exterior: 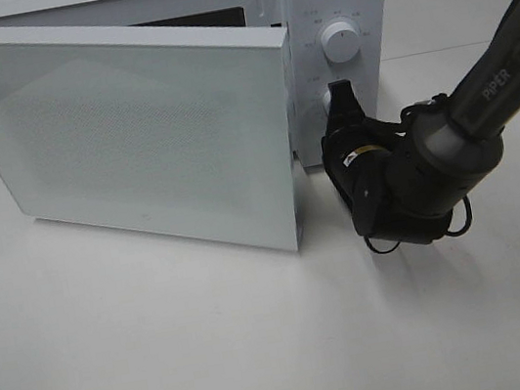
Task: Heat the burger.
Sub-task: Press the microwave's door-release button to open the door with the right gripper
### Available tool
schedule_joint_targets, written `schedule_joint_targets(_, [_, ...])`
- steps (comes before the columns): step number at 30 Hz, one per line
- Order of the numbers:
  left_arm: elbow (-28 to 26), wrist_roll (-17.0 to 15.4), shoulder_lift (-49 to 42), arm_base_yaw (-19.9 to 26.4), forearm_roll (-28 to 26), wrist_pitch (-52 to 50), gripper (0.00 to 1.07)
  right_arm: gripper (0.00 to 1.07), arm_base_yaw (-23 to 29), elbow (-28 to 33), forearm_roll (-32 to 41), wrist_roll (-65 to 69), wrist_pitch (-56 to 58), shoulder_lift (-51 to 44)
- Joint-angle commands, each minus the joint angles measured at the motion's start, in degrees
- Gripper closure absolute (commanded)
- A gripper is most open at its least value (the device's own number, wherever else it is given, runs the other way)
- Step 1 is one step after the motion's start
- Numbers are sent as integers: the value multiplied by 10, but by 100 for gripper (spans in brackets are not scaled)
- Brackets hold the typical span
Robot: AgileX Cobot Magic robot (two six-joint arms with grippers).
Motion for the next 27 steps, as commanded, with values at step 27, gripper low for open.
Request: schedule_joint_targets(27, [1, 1, -11, 1, 4, -5, 7, 107, -22, -15, -43, -14, -125, -28])
